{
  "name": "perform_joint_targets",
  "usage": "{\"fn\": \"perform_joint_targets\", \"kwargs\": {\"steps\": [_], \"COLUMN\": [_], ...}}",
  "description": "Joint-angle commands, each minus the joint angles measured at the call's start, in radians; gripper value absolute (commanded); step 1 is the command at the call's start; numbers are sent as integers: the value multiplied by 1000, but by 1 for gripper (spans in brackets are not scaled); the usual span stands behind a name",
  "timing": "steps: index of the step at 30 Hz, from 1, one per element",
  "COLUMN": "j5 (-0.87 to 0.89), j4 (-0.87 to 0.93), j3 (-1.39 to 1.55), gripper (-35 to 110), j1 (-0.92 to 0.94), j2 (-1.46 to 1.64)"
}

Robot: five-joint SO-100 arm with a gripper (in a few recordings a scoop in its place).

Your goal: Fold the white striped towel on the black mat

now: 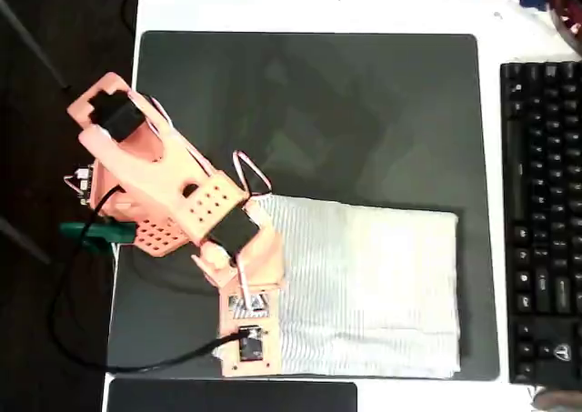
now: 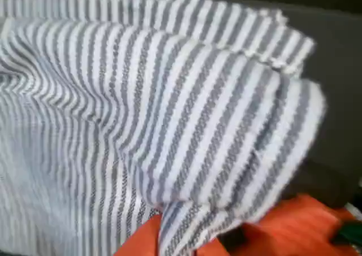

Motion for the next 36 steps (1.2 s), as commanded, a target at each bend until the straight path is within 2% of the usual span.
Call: {"fn": "perform_joint_targets", "kwargs": {"steps": [1,5,19,26,28,32,36], "j5": [-38,-54,239,279,288,313,337], "j4": [112,147,63,-78,-167,-324,-403], "j3": [-161,-304,-790,-936,-940,-927,-950], "gripper": [0,0,0,0,1,19,26], "j1": [38,31,-265,-339,-357,-393,-420], "j2": [17,-58,-649,-810,-857,-939,-989]}}
